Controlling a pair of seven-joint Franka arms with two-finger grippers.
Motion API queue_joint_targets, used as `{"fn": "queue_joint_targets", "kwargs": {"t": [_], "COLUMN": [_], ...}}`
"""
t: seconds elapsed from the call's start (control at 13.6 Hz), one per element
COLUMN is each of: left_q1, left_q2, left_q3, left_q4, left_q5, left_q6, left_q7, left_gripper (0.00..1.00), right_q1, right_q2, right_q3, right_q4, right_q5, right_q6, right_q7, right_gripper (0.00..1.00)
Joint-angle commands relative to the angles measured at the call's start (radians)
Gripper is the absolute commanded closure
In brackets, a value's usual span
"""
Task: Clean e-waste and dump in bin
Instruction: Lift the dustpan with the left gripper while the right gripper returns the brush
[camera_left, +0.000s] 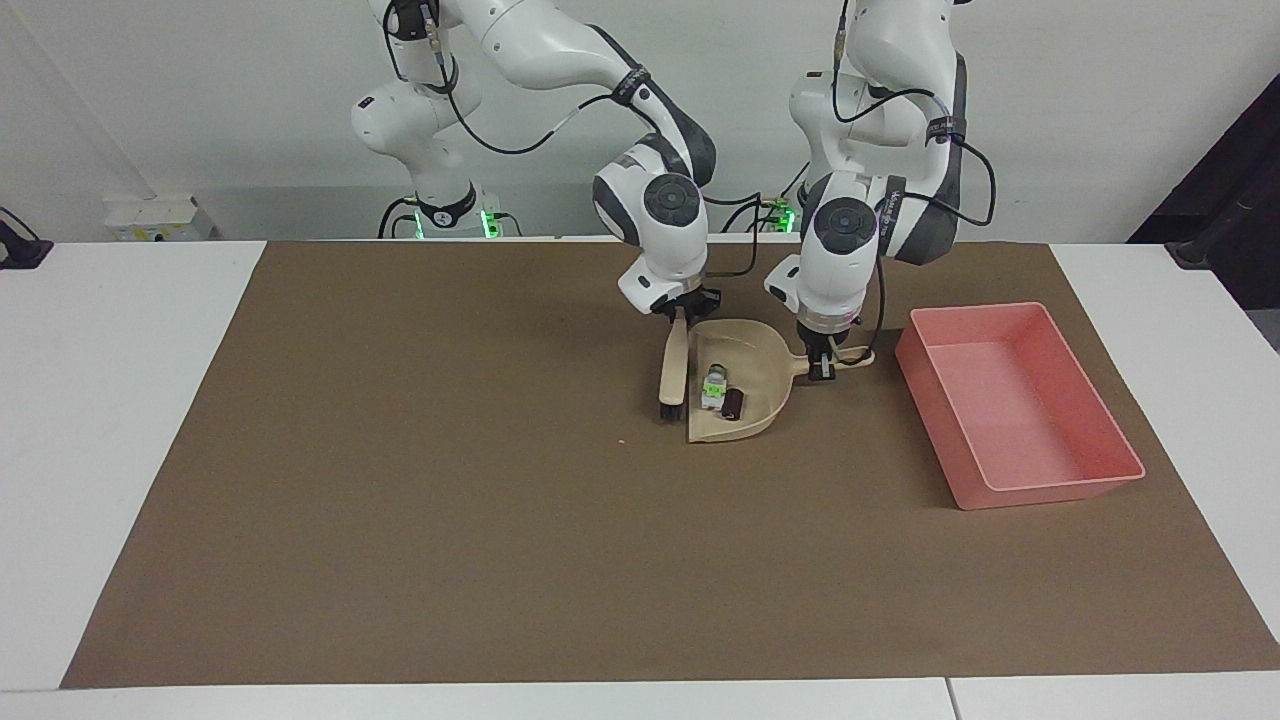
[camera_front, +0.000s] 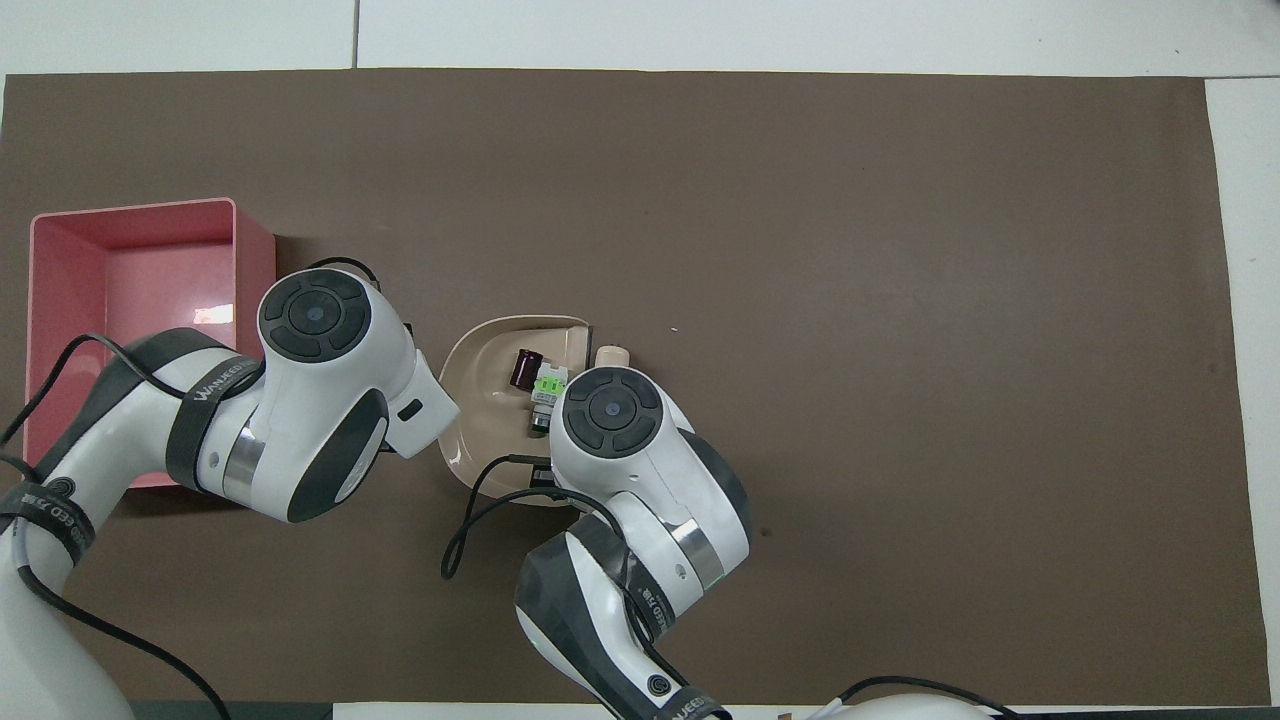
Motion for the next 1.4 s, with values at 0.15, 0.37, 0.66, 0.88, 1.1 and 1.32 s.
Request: {"fn": "queue_joint_targets", "kwargs": {"t": [0.15,0.37,0.66,0.88,1.1,1.32], "left_q1": [0.040,0.061,0.096,0.146,0.227,0.339], "left_q2": [-0.038,-0.067,-0.116,-0.152,-0.172,-0.170], "left_q3": [0.001,0.003,0.003,0.015,0.018,0.019], "left_q4": [-0.026,-0.026,-0.026,-0.019,0.003,0.082], "left_q5": [-0.033,-0.100,-0.162,-0.222,-0.292,-0.355], "left_q6": [0.024,0.013,0.004,-0.033,-0.072,-0.172], "left_q7": [0.093,0.160,0.211,0.286,0.367,0.475], "left_gripper": [1.00,1.00,1.00,1.00,1.00,1.00], "right_q1": [-0.114,-0.254,-0.430,-0.570,-0.749,-0.835], "right_q2": [-0.136,-0.240,-0.328,-0.333,-0.336,-0.351], "right_q3": [0.006,0.006,0.004,0.006,0.006,0.004], "right_q4": [-0.073,-0.138,-0.206,-0.214,-0.263,-0.312], "right_q5": [-0.075,-0.113,-0.176,-0.266,-0.267,-0.271], "right_q6": [-0.113,-0.193,-0.253,-0.291,-0.230,-0.187], "right_q7": [-0.138,-0.297,-0.423,-0.510,-0.735,-0.845], "right_gripper": [1.00,1.00,1.00,1.00,1.00,1.00]}}
